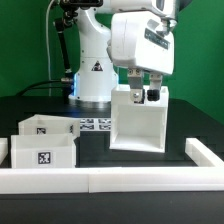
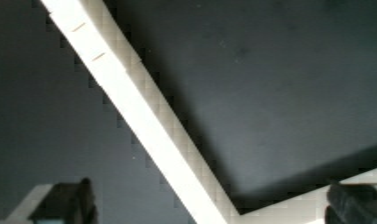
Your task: Assemble drawer
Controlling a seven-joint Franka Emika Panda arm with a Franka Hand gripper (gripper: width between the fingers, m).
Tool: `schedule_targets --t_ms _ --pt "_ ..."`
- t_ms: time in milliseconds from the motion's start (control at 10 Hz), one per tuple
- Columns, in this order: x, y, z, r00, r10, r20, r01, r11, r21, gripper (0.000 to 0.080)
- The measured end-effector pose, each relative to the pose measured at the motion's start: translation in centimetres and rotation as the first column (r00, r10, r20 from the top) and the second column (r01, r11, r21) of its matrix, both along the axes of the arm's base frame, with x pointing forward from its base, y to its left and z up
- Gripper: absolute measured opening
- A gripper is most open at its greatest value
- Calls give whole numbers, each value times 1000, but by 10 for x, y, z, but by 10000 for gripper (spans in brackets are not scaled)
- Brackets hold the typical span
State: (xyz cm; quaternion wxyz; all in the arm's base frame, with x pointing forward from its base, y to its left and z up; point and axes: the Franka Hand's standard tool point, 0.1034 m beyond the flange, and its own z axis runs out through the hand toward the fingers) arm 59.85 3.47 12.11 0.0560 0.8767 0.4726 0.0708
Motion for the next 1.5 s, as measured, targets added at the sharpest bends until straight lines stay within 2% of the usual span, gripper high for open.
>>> schedule_targets --t_ms 100,200,400,500,700,1000,1100,1200,1400,1500 --pt "-10 3 -1 987 -161 -20 161 987 21 650" --pt "-21 10 -1 957 -277 -83 278 961 2 650" --pt "-20 22 0 882 -462 -94 465 885 19 650" --pt "-20 21 -1 869 -486 -96 490 871 24 650" --pt "-21 24 -1 789 -605 -106 611 790 44 650" --pt "-26 29 -2 591 -794 -140 806 586 78 650" --pt "-33 33 -5 461 -871 -170 887 452 91 650" --pt "-38 36 -7 368 -909 -195 930 357 89 650" --pt "-45 42 -5 265 -940 -217 964 251 92 650" --pt "-54 45 2 272 -938 -214 962 258 94 650"
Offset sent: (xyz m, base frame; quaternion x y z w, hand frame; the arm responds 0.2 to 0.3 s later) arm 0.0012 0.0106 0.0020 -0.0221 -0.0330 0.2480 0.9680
